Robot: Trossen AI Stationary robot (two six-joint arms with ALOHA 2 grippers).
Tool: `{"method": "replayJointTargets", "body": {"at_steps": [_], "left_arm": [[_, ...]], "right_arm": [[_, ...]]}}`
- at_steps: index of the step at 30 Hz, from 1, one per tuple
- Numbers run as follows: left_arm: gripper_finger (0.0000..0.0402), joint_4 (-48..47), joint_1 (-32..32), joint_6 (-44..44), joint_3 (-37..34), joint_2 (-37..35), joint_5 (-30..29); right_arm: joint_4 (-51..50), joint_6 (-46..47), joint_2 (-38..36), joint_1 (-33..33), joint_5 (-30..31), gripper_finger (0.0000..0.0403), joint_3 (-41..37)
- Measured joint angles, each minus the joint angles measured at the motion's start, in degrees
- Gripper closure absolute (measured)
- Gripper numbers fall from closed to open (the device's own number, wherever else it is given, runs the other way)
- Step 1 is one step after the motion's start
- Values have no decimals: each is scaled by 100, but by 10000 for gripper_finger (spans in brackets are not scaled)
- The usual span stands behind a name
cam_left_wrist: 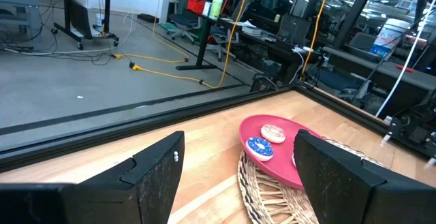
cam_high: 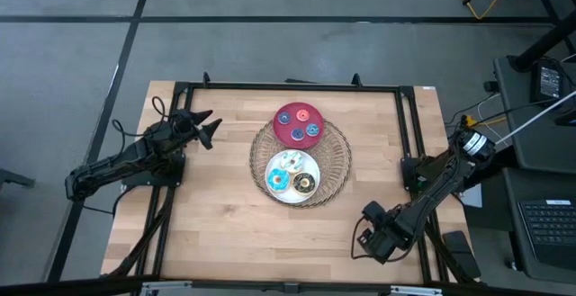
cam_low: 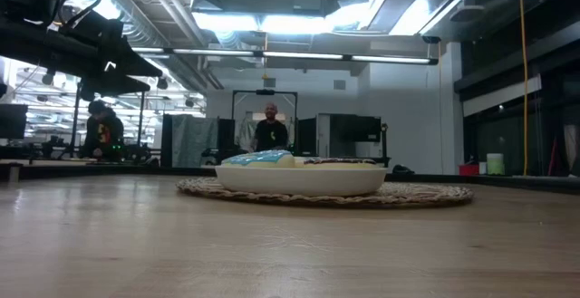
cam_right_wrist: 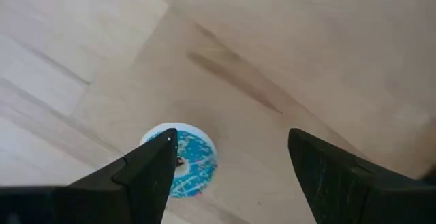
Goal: Pick & Place donuts
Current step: Put the small light blue donut on the red plate
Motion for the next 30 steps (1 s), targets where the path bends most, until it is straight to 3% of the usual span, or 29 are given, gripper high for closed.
{"method": "replayJointTargets", "body": {"at_steps": [4, 16, 23, 30], "left_arm": [[135, 0, -1, 0, 0, 0, 0], [135, -1, -1, 0, 0, 0, 0], [135, 0, -1, 0, 0, 0, 0], [135, 2, -2, 0, 0, -1, 0]], "right_arm": [[-57, 252, -258, 153, 41, 123, -70], [1018, 494, -686, 540, 8, 126, -915], [1878, 198, -775, 568, 27, 162, -1351], [1914, 27, -778, 572, 182, 194, -1353]]}}
